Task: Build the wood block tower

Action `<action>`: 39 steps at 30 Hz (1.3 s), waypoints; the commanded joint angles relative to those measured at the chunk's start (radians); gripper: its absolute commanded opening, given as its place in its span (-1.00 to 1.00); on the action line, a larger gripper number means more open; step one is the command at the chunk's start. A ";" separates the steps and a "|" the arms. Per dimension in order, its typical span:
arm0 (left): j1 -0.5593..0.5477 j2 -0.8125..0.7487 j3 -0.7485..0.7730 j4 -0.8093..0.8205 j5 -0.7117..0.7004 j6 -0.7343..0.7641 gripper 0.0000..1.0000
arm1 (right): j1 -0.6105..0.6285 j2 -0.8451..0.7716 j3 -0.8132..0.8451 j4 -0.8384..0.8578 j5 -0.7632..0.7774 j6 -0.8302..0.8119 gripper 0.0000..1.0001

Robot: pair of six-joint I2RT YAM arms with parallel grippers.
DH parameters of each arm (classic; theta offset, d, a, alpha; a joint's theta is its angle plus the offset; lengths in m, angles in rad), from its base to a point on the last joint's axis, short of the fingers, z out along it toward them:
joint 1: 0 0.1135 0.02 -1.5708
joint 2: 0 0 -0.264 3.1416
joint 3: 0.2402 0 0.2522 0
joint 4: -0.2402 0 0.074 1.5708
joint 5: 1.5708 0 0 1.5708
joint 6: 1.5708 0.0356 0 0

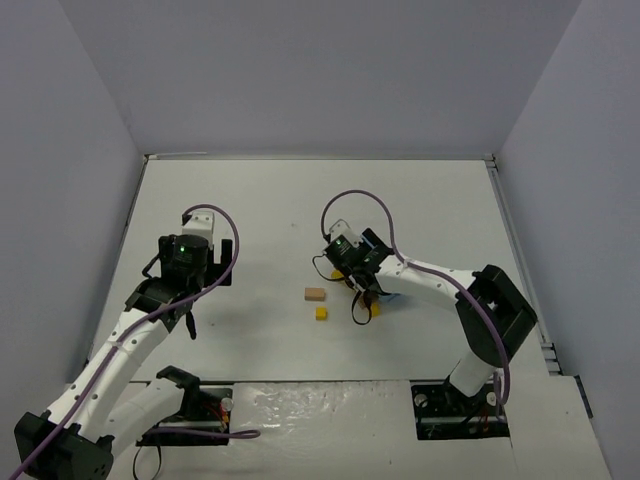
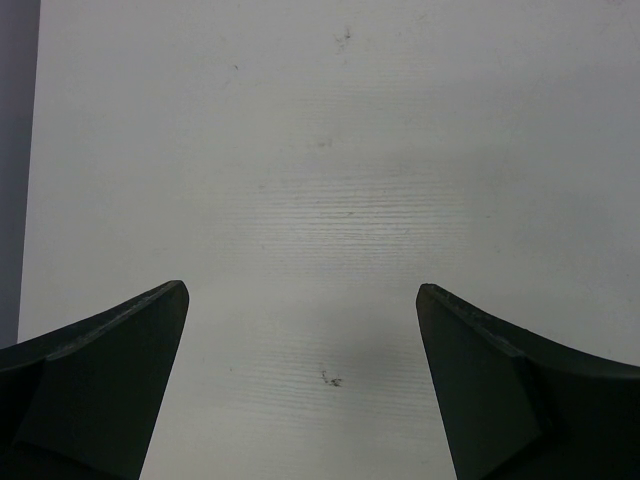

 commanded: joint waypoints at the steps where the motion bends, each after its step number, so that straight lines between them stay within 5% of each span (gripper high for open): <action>1: -0.002 0.002 0.063 0.024 -0.003 -0.007 0.94 | -0.102 -0.096 0.027 0.001 0.128 0.047 -1.00; 4: -0.002 0.000 0.063 0.022 -0.009 -0.007 0.94 | -0.193 -0.130 0.037 0.001 0.029 0.063 -1.00; 9: -0.002 0.000 0.066 0.017 -0.025 -0.007 0.94 | -0.147 -0.135 0.058 0.001 -0.032 0.032 -1.00; 11: -0.002 0.001 0.069 0.013 -0.032 -0.009 0.94 | -0.078 -0.110 0.061 0.000 0.085 0.025 -1.00; 14: -0.002 0.000 0.068 0.011 -0.034 -0.009 0.94 | -0.036 -0.074 0.072 -0.005 0.036 -0.007 -1.00; 17: -0.002 0.000 0.068 0.013 -0.036 -0.012 0.94 | -0.055 -0.052 0.068 -0.010 0.227 0.028 -1.00; 20: -0.002 0.001 0.068 0.009 -0.035 -0.011 0.94 | -0.065 -0.061 0.088 -0.022 0.091 0.008 -1.00; 23: -0.002 0.004 0.071 0.008 -0.036 -0.011 0.94 | -0.062 -0.066 0.087 -0.019 0.225 -0.011 -1.00; 28: -0.002 -0.002 0.071 0.005 -0.035 -0.011 0.94 | -0.409 -0.177 0.085 0.034 -0.450 -0.016 -1.00; 33: -0.002 -0.008 0.072 0.003 -0.037 -0.008 0.94 | -0.616 -0.158 0.110 0.067 -0.895 0.002 -1.00; 39: -0.004 -0.019 0.071 0.005 -0.025 -0.009 0.94 | -0.693 -0.002 0.196 0.064 -1.200 0.022 -0.97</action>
